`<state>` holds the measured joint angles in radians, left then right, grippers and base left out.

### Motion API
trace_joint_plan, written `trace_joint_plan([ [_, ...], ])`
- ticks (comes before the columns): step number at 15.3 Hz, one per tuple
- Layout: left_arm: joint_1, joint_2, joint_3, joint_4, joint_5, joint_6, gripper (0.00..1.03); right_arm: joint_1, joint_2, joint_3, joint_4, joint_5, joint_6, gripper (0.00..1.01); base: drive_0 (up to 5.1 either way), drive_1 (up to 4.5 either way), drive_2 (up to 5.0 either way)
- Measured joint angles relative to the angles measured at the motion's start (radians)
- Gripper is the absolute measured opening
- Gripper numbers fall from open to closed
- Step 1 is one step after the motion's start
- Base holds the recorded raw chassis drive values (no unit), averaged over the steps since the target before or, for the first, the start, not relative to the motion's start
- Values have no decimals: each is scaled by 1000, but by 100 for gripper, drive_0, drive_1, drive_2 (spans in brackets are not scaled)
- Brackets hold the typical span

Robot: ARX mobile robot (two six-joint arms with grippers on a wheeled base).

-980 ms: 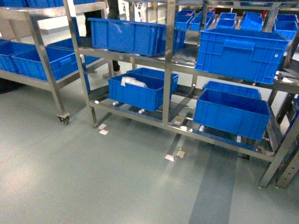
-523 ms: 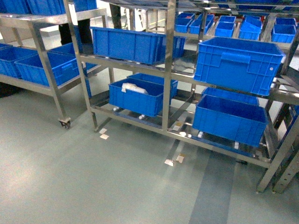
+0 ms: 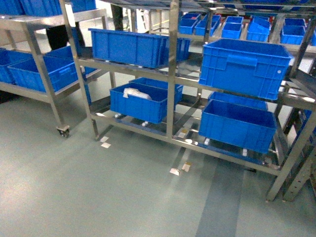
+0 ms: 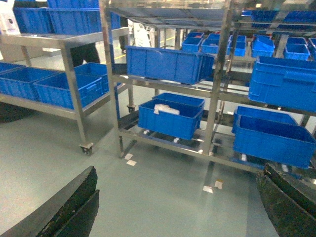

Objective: Pick red block from blue box to shelf

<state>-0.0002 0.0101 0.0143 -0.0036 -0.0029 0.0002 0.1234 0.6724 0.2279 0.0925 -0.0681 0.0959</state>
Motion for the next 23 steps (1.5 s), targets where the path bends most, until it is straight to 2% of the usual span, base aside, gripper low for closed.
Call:
trace_joint_plan([
  [4,0,0,0,2,2,0,98,0,-1,0,-2,0,0,28,-166,-166,-166],
  [23,0,0,0,0,2,0,98,0,0,0,-2,0,0,28,9,430,-412],
])
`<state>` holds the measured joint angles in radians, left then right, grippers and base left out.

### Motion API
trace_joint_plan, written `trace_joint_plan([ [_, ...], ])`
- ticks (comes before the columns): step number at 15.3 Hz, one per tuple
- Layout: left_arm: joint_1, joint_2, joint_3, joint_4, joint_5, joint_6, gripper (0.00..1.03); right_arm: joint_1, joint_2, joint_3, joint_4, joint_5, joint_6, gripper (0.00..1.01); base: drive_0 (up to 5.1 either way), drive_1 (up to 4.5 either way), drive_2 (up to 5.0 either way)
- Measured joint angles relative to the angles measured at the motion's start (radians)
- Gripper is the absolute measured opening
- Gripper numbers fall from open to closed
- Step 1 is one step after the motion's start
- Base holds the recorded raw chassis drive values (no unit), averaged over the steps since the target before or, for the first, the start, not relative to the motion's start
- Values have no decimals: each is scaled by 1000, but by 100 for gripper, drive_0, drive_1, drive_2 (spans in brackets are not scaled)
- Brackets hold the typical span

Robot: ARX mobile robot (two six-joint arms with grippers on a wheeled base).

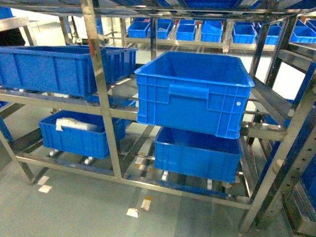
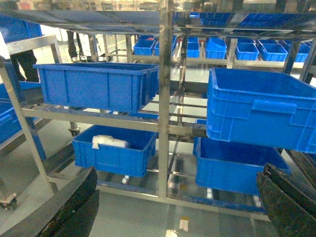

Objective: Pick red block from blue box to shelf

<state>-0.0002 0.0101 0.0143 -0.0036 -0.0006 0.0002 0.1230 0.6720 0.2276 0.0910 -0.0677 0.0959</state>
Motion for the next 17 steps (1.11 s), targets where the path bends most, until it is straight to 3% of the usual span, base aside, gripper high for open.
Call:
trace_joint_plan([
  [5,0,0,0,1,-1,0,98,0,0,0,1,0,0,28,-7,416,-430],
  [17,-1,0,0,0,0,0,98,0,0,0,1,0,0,28,0,0,0],
])
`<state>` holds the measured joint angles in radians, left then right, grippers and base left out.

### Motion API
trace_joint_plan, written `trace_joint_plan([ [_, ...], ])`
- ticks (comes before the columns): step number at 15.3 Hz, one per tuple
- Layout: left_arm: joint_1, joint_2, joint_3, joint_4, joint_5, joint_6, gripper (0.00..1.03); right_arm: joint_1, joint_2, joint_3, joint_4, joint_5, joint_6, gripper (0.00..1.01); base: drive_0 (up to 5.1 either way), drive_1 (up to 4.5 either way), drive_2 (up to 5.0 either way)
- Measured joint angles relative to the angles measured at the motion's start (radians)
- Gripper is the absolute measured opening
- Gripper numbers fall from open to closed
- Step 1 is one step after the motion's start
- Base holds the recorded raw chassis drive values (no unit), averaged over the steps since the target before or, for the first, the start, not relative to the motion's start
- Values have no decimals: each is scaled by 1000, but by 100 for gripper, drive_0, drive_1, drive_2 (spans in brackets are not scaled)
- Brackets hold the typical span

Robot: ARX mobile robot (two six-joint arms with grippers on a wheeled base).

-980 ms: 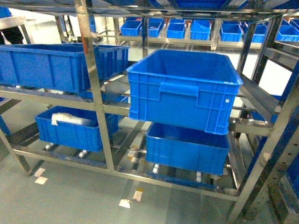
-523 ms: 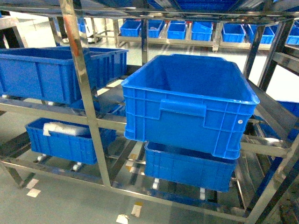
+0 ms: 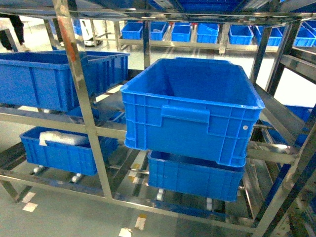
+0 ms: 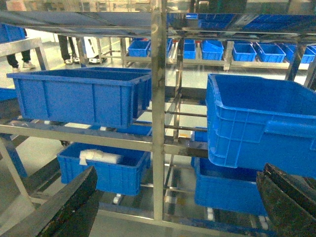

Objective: Pick red block from blue box to shelf

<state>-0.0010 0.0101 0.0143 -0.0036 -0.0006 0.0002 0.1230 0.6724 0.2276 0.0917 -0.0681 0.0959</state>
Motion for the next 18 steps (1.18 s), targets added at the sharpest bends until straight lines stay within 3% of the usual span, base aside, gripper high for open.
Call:
trace_joint_plan([
  [18,0,0,0,0,0,0,98,0,0,0,0,0,0,28,0,0,0],
])
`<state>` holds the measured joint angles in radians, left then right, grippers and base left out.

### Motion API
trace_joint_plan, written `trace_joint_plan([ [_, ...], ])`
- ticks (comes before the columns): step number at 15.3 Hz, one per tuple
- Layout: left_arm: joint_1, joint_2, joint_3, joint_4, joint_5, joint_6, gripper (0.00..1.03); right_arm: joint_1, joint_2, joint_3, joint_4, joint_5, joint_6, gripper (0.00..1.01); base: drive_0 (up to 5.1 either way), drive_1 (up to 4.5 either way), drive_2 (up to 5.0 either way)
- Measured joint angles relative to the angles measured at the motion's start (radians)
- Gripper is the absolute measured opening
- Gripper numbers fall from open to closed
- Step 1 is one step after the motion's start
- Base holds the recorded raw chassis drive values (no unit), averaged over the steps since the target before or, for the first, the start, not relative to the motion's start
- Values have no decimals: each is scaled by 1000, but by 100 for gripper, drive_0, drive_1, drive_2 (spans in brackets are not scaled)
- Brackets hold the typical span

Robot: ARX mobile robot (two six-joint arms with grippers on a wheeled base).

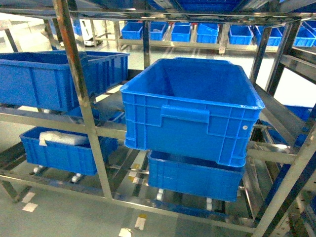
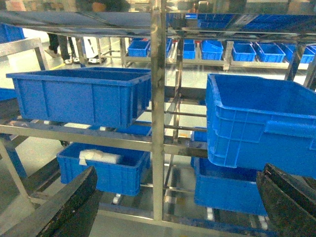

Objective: Pick red block from blue box to shelf

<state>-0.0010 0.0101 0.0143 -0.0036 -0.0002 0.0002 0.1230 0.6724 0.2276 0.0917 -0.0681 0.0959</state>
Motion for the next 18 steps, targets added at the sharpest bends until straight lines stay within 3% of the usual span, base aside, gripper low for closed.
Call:
trace_joint_plan([
  [18,0,0,0,0,0,0,98,0,0,0,0,0,0,28,0,0,0],
])
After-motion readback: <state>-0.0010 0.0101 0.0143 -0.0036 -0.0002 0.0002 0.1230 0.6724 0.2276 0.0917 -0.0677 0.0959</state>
